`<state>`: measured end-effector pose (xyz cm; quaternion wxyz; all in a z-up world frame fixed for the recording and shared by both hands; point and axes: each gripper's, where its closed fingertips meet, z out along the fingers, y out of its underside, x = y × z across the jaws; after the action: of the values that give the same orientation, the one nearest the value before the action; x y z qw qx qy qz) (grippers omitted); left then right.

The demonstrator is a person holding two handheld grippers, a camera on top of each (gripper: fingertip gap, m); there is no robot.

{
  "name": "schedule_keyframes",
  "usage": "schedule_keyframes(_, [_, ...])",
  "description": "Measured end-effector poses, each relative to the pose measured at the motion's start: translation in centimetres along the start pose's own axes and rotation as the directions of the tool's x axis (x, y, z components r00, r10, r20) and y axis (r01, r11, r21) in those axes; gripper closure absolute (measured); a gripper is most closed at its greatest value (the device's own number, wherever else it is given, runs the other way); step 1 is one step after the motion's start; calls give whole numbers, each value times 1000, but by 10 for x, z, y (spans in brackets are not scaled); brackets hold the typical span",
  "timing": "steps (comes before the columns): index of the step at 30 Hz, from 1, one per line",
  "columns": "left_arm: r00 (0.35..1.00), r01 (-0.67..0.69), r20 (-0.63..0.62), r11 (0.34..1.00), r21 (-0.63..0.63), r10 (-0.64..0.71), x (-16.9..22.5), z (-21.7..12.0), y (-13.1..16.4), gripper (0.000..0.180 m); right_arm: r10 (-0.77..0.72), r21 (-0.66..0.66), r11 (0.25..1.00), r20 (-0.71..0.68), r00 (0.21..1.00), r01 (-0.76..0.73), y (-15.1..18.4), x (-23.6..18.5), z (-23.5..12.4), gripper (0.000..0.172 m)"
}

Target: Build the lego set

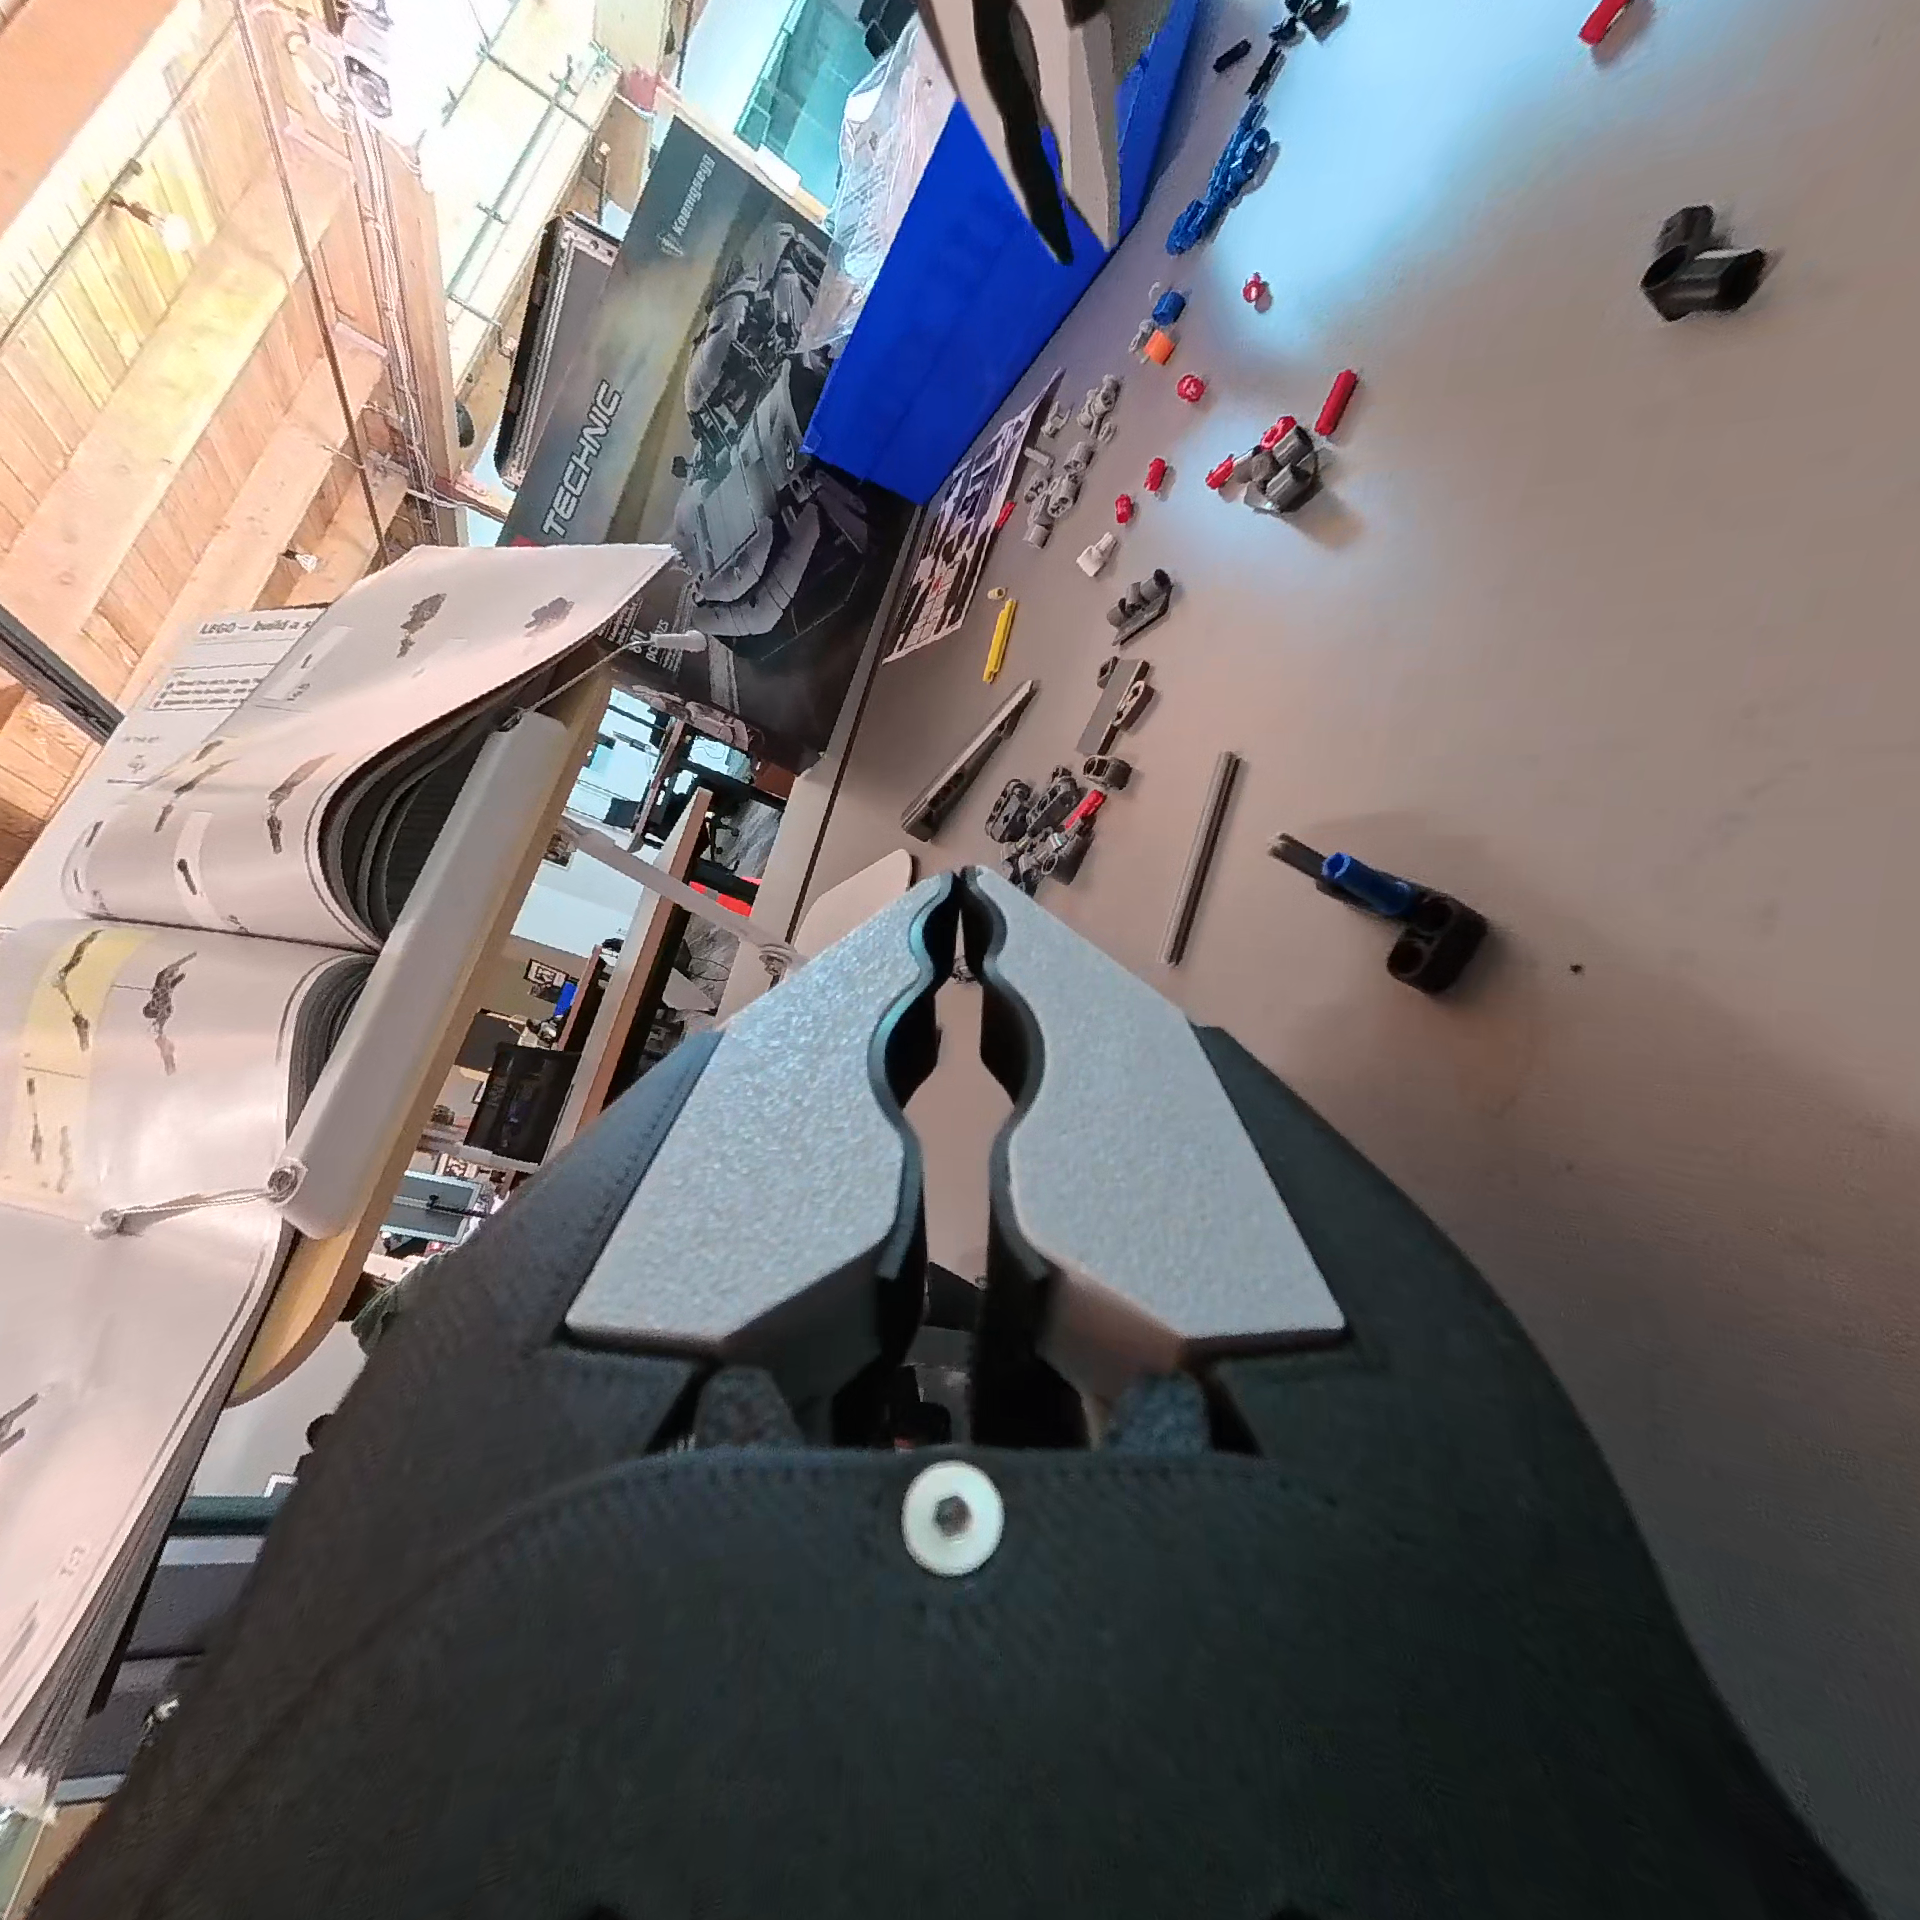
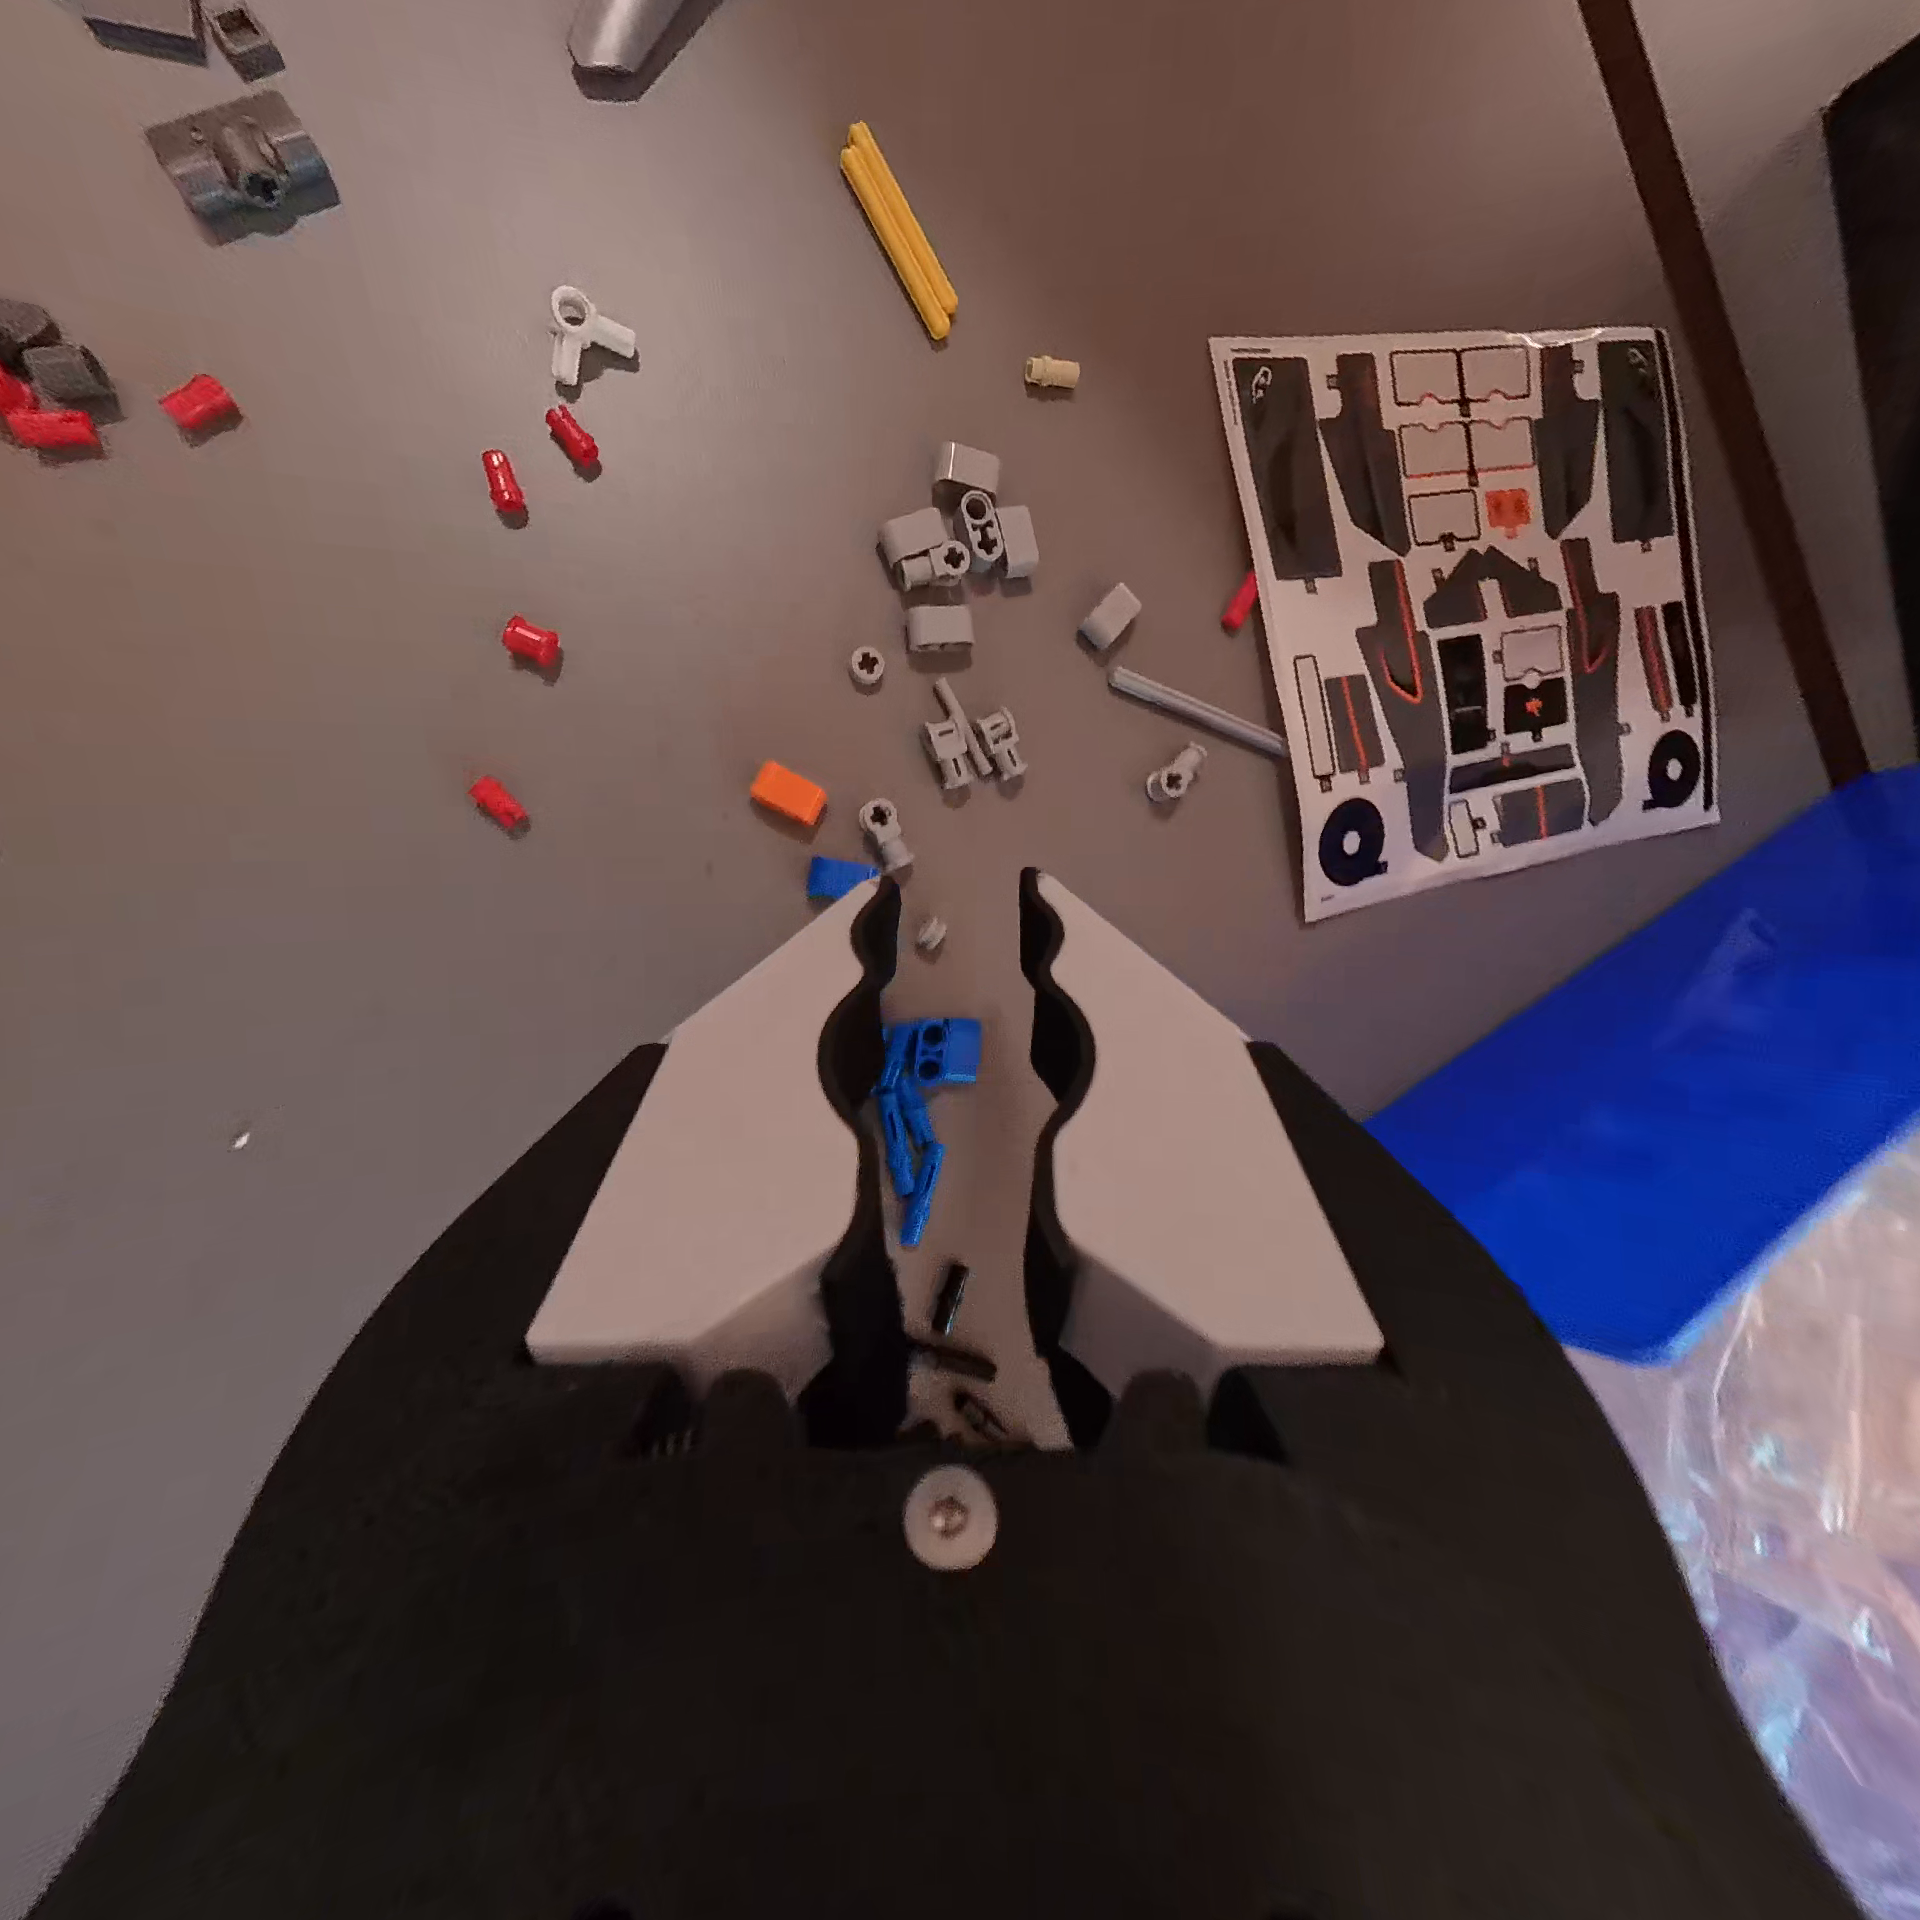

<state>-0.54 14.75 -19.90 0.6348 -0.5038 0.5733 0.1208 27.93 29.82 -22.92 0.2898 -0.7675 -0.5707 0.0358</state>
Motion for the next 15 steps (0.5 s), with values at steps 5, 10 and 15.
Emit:
schedule_keyframes(5, [1000, 10, -4, 1000, 3, -10, 0, 0, 0, 180, -8, -9, 1000, -20, 1000, 8, -5, 14, 9, 152])
schedule_keyframes(10, [1000, 21, -13, 1000, 9, -21, 1, 0, -1, 180, 10, 8, 1000, -11, 1000, -10, -14, 26, 16, 152])
schedule_keyframes(15, [1000, 19, -13, 1000, 9, -19, 1, 1, -1, 180, -21, -22, 1000, -19, 1000, 20, -23, 38, 28, 152])
